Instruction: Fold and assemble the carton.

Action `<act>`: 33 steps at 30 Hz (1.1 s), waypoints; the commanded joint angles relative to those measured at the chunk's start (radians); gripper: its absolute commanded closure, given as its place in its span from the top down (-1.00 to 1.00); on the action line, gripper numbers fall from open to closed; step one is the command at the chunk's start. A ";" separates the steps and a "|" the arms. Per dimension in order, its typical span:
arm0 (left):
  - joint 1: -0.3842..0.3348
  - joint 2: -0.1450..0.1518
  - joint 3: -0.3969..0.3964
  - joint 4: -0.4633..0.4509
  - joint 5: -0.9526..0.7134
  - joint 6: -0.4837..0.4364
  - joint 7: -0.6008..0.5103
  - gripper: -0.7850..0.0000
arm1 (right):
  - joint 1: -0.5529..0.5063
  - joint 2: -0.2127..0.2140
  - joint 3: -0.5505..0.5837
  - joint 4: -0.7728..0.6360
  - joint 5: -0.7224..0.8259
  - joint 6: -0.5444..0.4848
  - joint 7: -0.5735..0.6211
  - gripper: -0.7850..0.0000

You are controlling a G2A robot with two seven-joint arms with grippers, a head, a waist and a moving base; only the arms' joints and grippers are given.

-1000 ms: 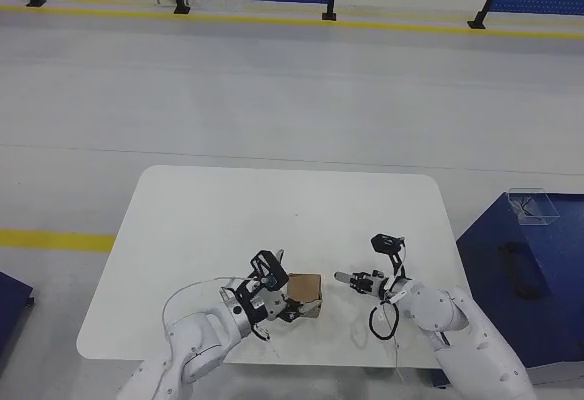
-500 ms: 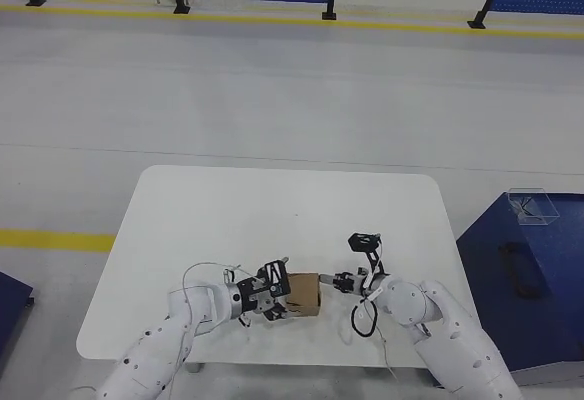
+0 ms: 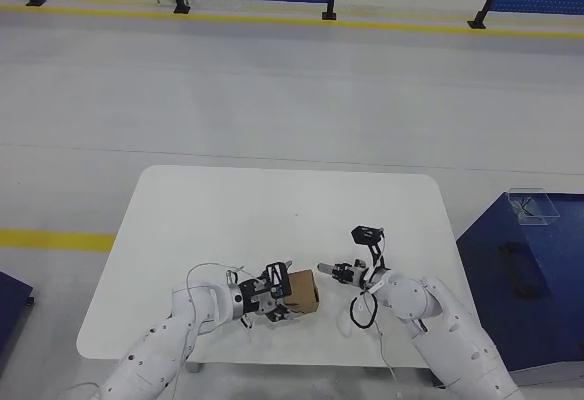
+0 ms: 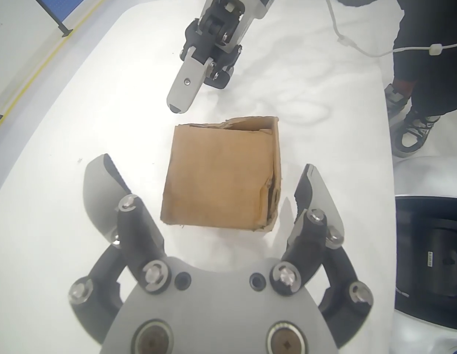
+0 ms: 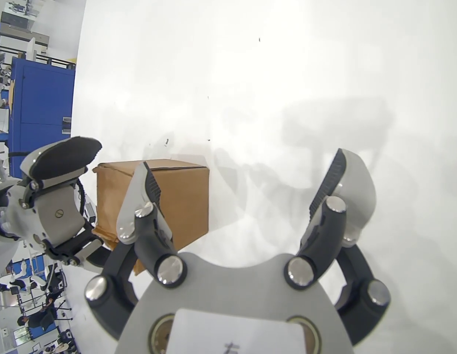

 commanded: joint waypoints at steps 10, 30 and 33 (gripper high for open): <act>-0.011 0.004 0.000 0.025 -0.023 -0.049 0.024 -0.11 | -0.011 -0.001 0.029 -0.009 0.005 0.009 -0.001 1.00; -0.046 -0.023 0.001 0.107 -1.193 -0.026 -0.702 -1.00 | -0.094 0.030 0.248 -0.088 0.112 -0.041 0.004 1.00; -0.074 -0.034 0.030 0.133 -1.254 0.027 -0.767 -1.00 | -0.107 0.030 0.245 -0.090 0.112 -0.045 0.004 1.00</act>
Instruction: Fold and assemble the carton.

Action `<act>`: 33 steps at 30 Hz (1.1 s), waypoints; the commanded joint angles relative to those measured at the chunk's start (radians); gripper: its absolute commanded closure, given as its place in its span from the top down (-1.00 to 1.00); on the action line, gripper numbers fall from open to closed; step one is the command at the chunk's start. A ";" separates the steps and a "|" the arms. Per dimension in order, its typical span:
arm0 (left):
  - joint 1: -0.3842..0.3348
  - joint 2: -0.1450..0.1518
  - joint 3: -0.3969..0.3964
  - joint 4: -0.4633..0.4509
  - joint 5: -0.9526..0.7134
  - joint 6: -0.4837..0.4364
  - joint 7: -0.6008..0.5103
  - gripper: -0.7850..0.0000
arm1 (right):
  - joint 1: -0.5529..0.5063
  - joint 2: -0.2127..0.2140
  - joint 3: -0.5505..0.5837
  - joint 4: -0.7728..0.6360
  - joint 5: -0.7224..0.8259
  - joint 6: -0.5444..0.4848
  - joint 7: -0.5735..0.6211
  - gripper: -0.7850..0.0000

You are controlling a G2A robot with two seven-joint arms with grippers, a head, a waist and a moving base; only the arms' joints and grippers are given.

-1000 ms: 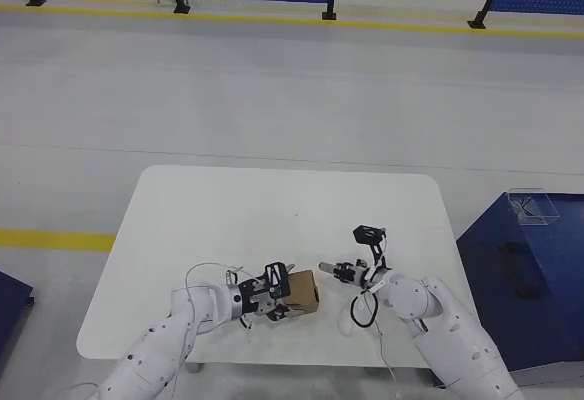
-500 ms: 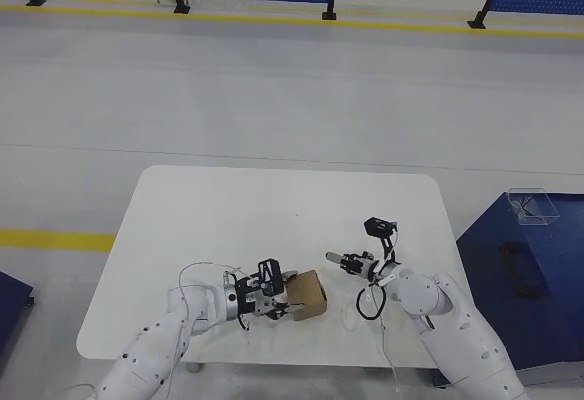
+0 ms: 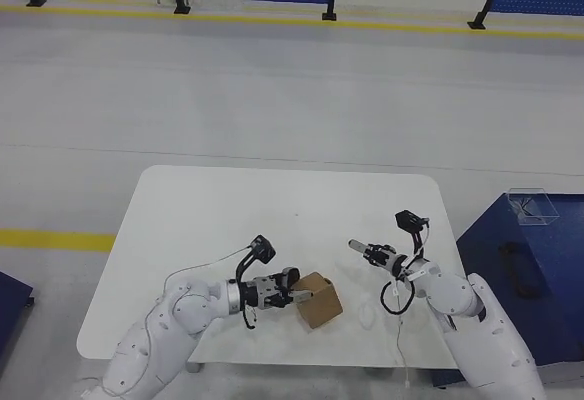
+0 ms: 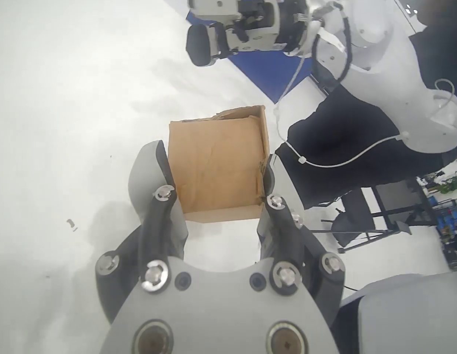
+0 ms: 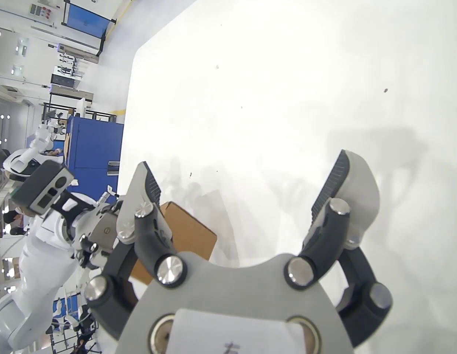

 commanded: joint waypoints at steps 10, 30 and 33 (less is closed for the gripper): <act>-0.070 -0.028 0.046 0.125 0.037 0.071 0.047 1.00 | -0.021 -0.003 -0.011 0.009 -0.003 -0.005 0.001 1.00; 0.189 0.023 0.004 -0.416 0.824 0.368 0.511 -1.00 | -0.030 -0.005 0.010 0.024 0.029 -0.026 -0.016 1.00; 0.161 0.006 0.047 -0.376 0.835 0.398 0.485 -1.00 | -0.029 -0.004 0.021 0.026 0.030 -0.024 -0.019 1.00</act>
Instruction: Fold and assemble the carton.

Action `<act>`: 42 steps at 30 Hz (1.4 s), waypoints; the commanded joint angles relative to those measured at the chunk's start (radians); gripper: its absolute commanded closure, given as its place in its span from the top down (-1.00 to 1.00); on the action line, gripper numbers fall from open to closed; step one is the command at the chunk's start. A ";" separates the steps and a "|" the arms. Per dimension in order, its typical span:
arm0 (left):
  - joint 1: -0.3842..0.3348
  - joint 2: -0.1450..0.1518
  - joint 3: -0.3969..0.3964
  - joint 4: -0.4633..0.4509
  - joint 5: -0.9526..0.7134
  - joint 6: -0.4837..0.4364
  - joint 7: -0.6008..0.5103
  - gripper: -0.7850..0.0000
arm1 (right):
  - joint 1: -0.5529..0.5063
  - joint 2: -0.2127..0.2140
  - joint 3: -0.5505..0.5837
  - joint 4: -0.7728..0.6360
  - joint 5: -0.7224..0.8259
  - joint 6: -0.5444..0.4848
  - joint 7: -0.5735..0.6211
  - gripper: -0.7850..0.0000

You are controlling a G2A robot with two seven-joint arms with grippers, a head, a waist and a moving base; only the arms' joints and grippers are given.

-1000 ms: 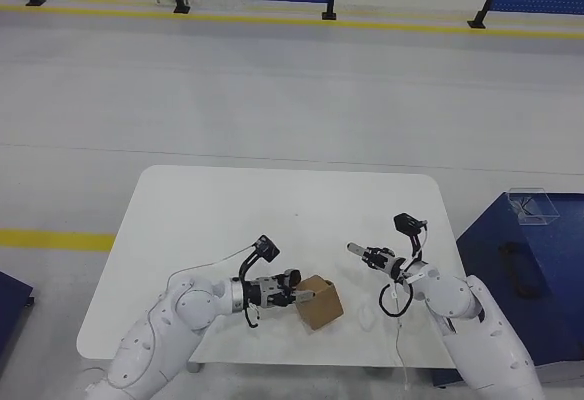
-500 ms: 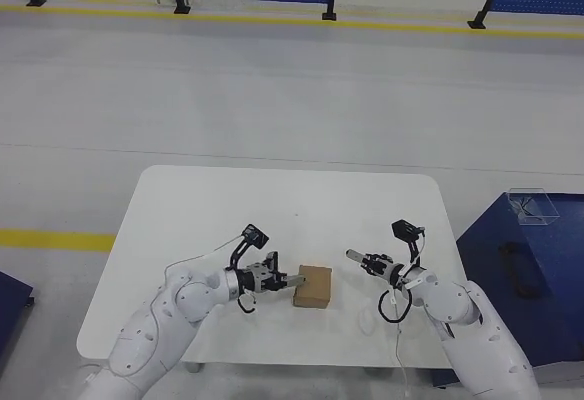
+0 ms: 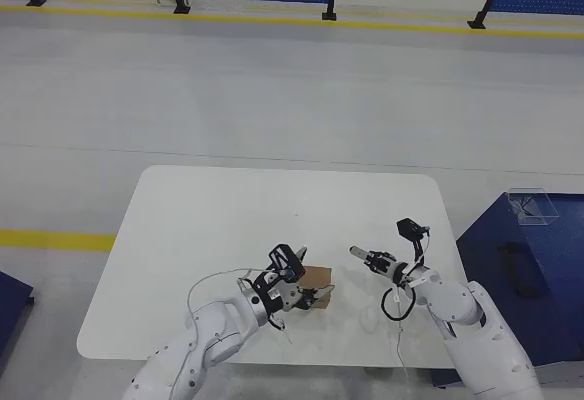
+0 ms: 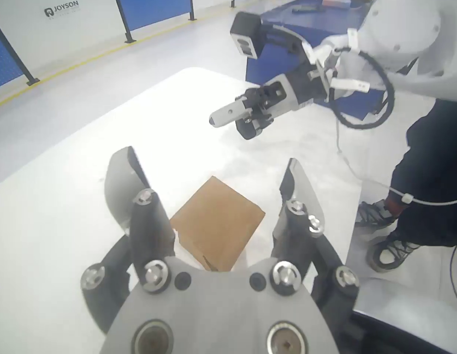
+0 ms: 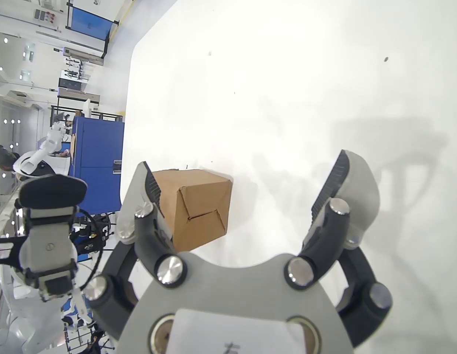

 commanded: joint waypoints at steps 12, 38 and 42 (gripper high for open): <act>-0.088 -0.046 0.078 0.127 -0.012 0.013 -0.053 -1.00 | 0.000 0.000 0.002 0.000 -0.002 0.000 -0.003 1.00; -0.089 -0.065 0.037 0.144 0.002 0.017 -0.050 -1.00 | 0.000 0.000 0.002 0.000 -0.002 0.000 -0.003 1.00; -0.095 -0.072 0.049 0.188 -0.010 0.006 -0.110 -1.00 | 0.000 0.000 0.002 0.000 -0.002 0.000 -0.003 1.00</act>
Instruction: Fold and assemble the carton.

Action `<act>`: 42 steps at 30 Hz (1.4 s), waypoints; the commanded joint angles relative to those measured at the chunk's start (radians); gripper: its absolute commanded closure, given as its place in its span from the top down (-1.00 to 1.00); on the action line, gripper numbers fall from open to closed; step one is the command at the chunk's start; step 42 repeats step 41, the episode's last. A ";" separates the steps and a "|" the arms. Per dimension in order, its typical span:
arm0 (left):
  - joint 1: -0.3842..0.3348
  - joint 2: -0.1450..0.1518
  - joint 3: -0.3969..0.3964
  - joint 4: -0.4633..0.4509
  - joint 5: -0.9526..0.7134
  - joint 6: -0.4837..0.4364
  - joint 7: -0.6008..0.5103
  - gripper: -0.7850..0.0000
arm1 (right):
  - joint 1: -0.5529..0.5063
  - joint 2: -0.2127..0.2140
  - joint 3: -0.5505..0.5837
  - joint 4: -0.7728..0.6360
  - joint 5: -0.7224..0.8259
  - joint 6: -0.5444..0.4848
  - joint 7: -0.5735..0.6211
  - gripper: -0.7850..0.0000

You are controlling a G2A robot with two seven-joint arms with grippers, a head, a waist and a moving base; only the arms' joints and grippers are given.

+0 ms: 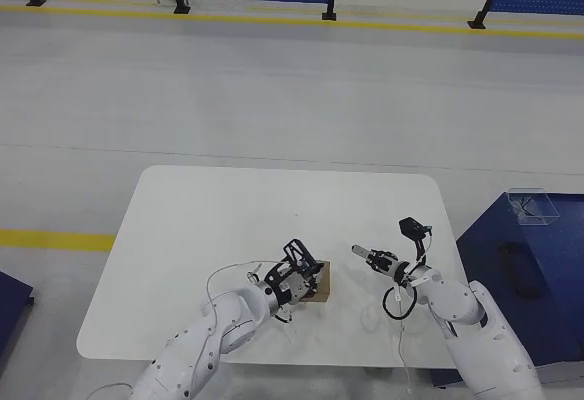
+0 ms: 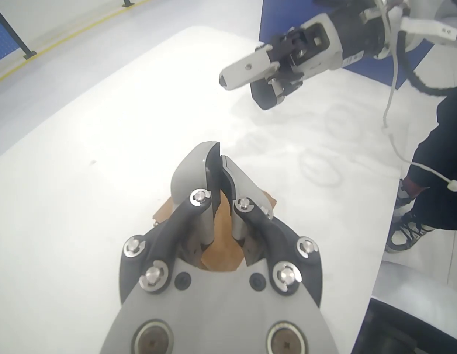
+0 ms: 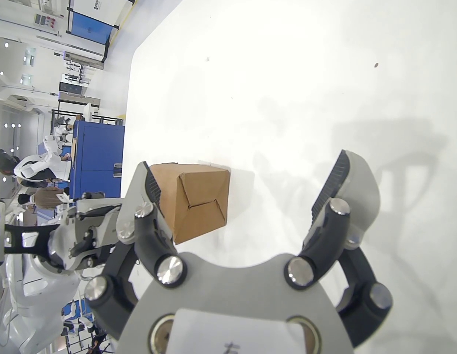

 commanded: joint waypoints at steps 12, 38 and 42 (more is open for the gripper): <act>0.115 0.026 -0.140 -0.140 0.015 0.024 0.274 -1.00 | 0.000 0.000 0.000 0.000 0.000 0.000 0.000 1.00; 0.180 0.042 -0.200 -0.187 0.019 0.031 0.318 1.00 | 0.000 0.000 0.000 0.000 0.000 0.000 0.000 1.00; 0.180 0.042 -0.200 -0.187 0.019 0.031 0.318 1.00 | 0.000 0.000 0.000 0.000 0.000 0.000 0.000 1.00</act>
